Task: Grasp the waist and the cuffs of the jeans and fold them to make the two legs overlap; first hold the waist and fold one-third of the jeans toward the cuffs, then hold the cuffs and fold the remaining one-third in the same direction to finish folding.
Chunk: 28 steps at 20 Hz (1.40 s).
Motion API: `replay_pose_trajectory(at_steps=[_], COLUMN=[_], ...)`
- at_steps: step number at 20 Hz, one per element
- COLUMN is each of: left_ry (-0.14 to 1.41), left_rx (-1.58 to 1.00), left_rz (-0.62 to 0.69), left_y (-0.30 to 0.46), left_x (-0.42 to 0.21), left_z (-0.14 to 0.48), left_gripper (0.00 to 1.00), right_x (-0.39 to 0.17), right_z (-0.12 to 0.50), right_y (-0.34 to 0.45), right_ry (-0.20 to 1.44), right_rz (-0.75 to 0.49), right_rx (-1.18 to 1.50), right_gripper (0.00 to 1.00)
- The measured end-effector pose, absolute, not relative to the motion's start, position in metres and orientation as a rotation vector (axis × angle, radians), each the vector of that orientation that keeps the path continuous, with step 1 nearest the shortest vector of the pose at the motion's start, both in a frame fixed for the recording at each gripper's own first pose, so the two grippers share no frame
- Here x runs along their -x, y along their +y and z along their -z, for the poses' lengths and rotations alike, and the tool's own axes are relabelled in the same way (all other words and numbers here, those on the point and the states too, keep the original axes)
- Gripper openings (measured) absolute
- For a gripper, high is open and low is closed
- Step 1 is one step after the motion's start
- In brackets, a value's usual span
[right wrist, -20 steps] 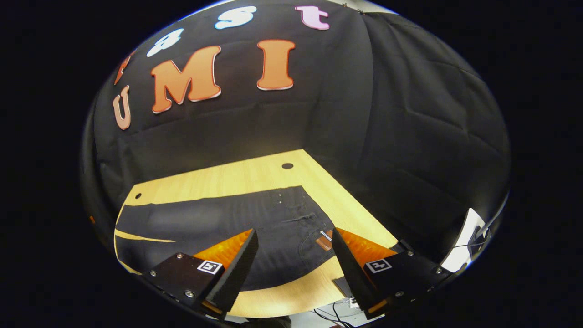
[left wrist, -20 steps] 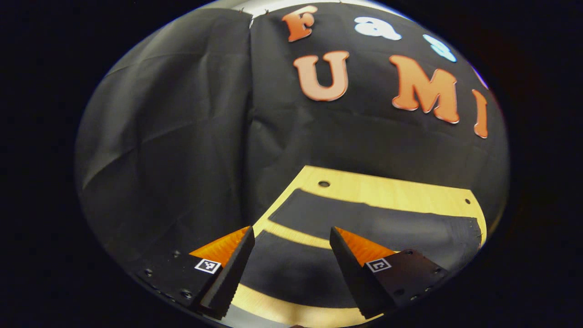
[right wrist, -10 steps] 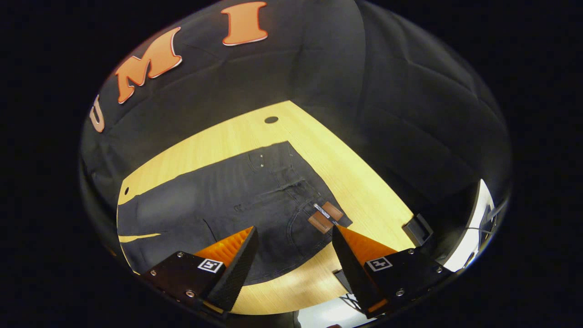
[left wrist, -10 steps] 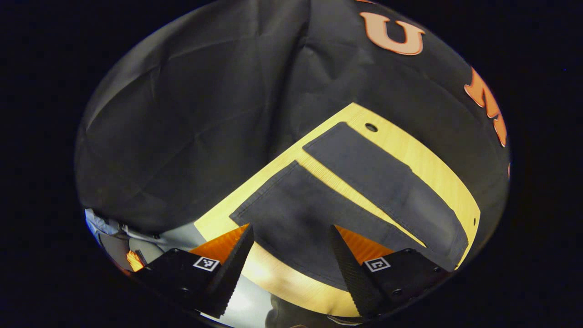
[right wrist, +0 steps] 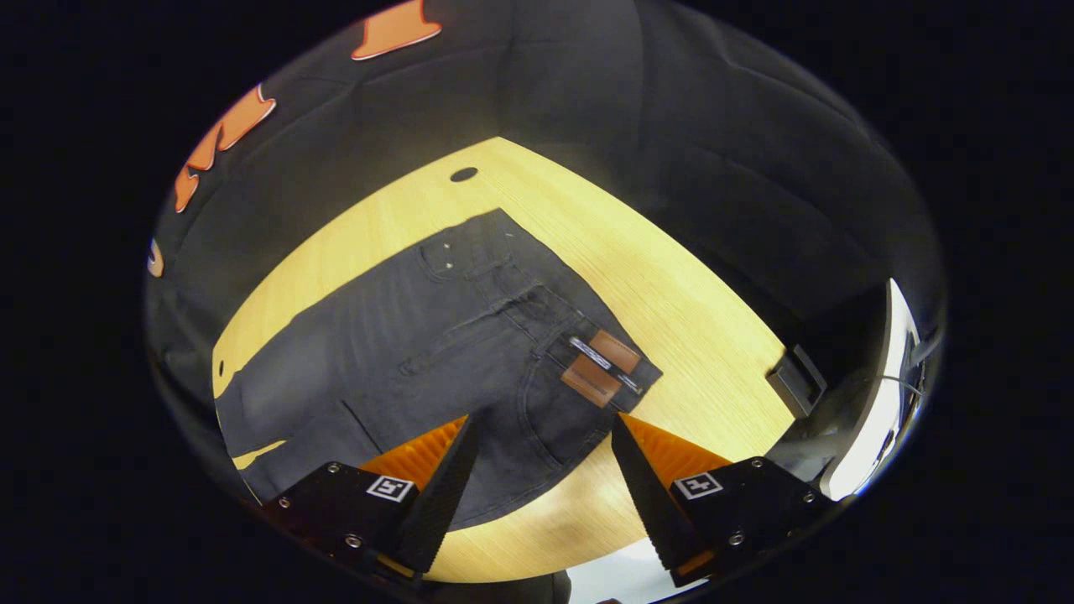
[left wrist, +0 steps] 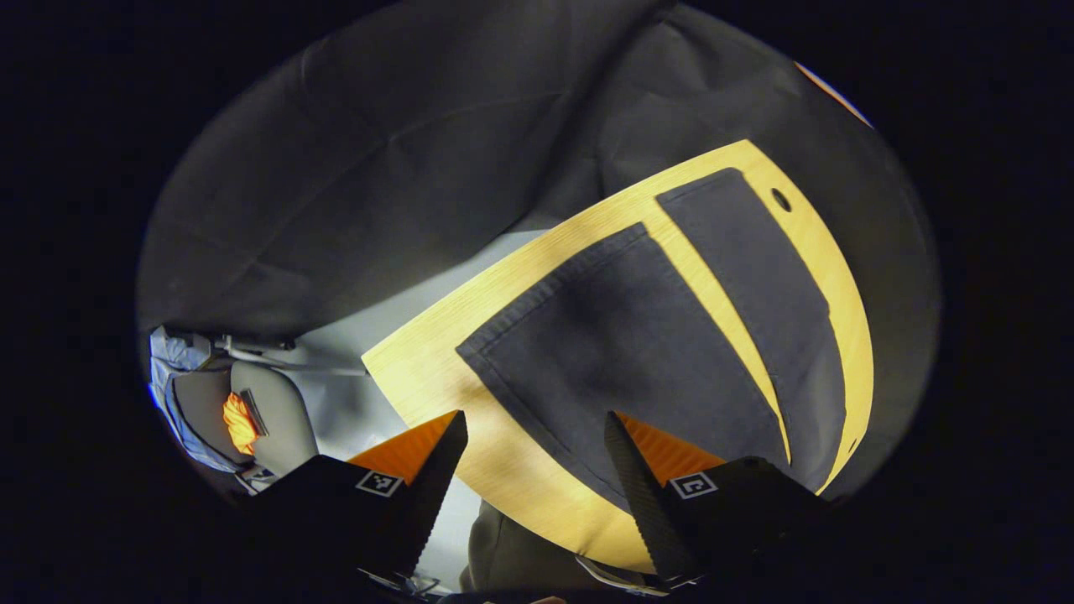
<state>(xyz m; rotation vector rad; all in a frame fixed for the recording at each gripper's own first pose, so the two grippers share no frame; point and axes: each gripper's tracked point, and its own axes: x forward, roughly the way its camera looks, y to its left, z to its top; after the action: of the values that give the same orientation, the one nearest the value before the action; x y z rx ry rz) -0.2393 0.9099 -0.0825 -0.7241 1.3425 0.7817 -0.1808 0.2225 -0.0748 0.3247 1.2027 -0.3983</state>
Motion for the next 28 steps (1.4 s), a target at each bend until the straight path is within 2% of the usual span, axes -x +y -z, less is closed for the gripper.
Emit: replay_pose_trajectory(at_steps=[11,13,14,15,19,20,21,22,24,26,27,28], left_ry=[1.489,1.479,1.476,1.476,1.448,1.446,1.444,1.442,1.445,1.442,1.436,1.44], left_rx=[0.731,0.782,0.79,0.802,0.885,0.888,0.888,0.891,0.876,0.858,0.863,0.852], left_rz=[-0.895,-0.907,-0.925,-0.929,-0.946,-0.953,-0.955,-0.955,-0.937,-0.909,-0.896,-0.876], left_y=[0.93,0.926,0.927,0.925,0.923,0.925,0.925,0.924,0.923,0.923,0.918,0.917], left_x=[0.238,0.231,0.23,0.229,0.228,0.231,0.23,0.228,0.222,0.218,0.212,0.207], left_z=[0.132,0.141,0.143,0.141,0.143,0.143,0.144,0.143,0.144,0.142,0.143,0.142], left_gripper=[0.98,0.98,0.97,0.9,0.85,0.85,0.86,0.86,0.77,0.62,0.46,0.3], right_x=[0.199,0.197,0.198,0.199,0.206,0.197,0.199,0.199,0.193,0.192,0.189,0.182], right_z=[0.12,0.125,0.128,0.13,0.14,0.135,0.141,0.14,0.142,0.143,0.143,0.144], right_y=[0.215,0.218,0.217,0.214,0.214,0.208,0.209,0.211,0.216,0.217,0.219,0.22], right_ry=[1.338,1.351,1.363,1.369,1.4,1.37,1.388,1.402,1.433,1.451,1.434,1.397], right_rz=[0.494,0.507,0.515,0.53,0.588,0.604,0.617,0.631,0.603,0.615,0.632,0.643], right_rx=[-0.398,-0.416,-0.411,-0.404,-0.483,-0.494,-0.503,-0.501,-0.5,-0.542,-0.6,-0.668], right_gripper=[0.96,0.95,0.95,0.95,0.96,0.97,0.94,0.95,0.93,0.73,0.69,0.52])
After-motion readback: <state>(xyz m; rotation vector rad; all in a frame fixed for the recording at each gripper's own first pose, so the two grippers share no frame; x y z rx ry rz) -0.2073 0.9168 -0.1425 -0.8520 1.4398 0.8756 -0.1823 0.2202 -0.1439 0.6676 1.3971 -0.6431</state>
